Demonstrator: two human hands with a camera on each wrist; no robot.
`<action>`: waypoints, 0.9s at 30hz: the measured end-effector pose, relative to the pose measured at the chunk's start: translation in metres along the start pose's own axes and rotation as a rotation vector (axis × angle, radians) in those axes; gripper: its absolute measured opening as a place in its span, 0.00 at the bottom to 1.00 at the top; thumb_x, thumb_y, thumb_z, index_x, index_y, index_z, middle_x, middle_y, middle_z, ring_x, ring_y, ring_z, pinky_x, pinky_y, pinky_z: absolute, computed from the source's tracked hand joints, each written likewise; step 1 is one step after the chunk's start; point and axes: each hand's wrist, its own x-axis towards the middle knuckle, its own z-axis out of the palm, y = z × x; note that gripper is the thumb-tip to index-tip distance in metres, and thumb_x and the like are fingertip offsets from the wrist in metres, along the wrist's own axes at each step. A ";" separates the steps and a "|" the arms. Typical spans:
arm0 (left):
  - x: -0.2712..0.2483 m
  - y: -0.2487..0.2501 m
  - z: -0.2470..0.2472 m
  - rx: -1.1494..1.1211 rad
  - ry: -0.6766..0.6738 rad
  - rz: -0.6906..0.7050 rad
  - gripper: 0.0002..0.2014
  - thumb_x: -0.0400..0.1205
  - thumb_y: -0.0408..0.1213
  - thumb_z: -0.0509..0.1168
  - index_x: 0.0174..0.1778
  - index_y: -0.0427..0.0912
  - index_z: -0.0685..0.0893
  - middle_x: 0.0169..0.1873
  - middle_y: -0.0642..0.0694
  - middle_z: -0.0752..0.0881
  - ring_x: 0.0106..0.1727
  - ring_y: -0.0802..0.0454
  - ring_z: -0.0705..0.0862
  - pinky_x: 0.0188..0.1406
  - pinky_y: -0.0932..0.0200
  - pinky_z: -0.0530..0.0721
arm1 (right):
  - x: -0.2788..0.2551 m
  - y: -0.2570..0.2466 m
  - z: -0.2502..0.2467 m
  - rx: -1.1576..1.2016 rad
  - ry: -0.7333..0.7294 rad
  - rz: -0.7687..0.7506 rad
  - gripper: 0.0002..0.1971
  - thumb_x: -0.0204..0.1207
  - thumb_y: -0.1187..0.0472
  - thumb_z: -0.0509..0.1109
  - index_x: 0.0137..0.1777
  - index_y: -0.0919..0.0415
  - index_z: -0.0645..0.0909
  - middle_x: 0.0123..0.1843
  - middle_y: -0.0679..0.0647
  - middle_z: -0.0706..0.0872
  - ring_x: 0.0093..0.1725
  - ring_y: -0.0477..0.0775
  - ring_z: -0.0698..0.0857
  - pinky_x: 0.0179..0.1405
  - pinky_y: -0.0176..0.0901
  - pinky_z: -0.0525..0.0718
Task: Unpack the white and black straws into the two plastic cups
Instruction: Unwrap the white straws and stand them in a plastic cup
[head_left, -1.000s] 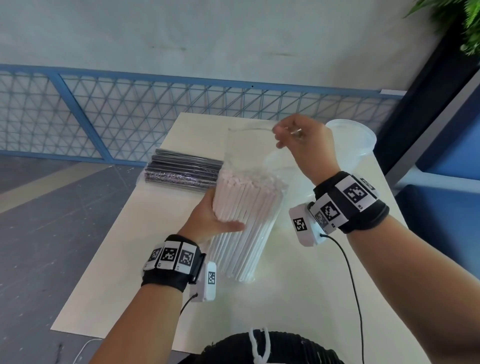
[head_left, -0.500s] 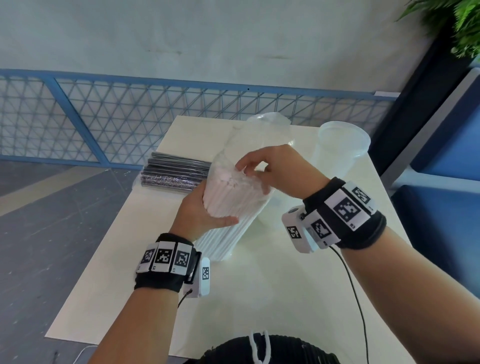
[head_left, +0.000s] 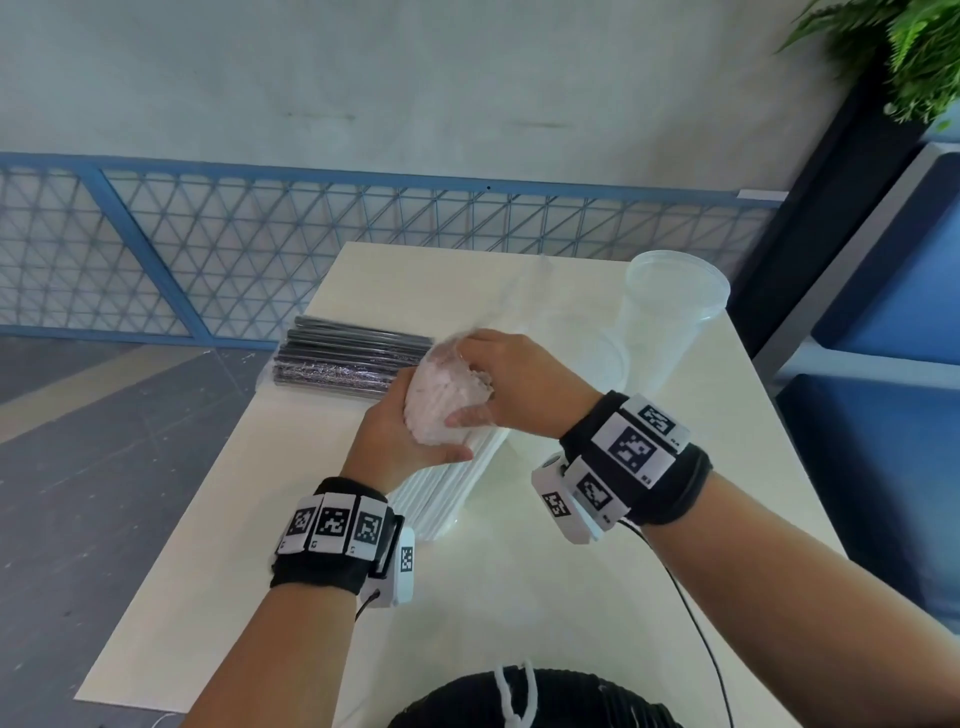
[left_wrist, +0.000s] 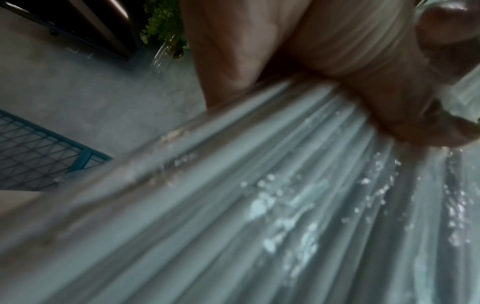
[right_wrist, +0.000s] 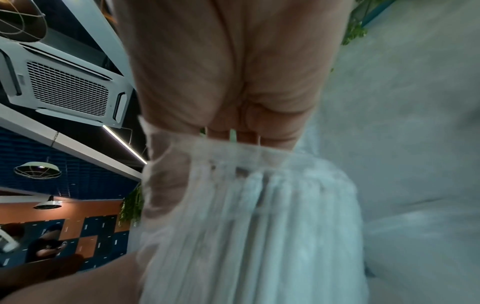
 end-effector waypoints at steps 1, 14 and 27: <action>0.001 -0.001 0.000 -0.001 0.013 -0.009 0.52 0.45 0.56 0.83 0.67 0.55 0.72 0.59 0.53 0.84 0.62 0.57 0.82 0.59 0.55 0.82 | 0.000 -0.001 0.003 0.030 0.024 0.010 0.29 0.64 0.53 0.80 0.63 0.64 0.79 0.58 0.59 0.83 0.55 0.56 0.82 0.54 0.38 0.76; 0.002 0.011 0.005 0.169 0.035 0.014 0.48 0.55 0.41 0.84 0.72 0.44 0.70 0.58 0.54 0.78 0.59 0.58 0.73 0.55 0.63 0.72 | 0.002 0.004 0.020 0.259 0.342 0.266 0.08 0.68 0.61 0.78 0.46 0.63 0.88 0.38 0.58 0.87 0.35 0.50 0.76 0.31 0.27 0.68; 0.006 0.006 0.008 0.147 0.037 -0.016 0.45 0.55 0.41 0.84 0.68 0.45 0.73 0.55 0.53 0.81 0.58 0.55 0.78 0.55 0.61 0.75 | -0.005 0.022 -0.044 0.454 0.498 0.287 0.09 0.67 0.64 0.78 0.48 0.60 0.88 0.40 0.51 0.85 0.28 0.37 0.80 0.31 0.30 0.85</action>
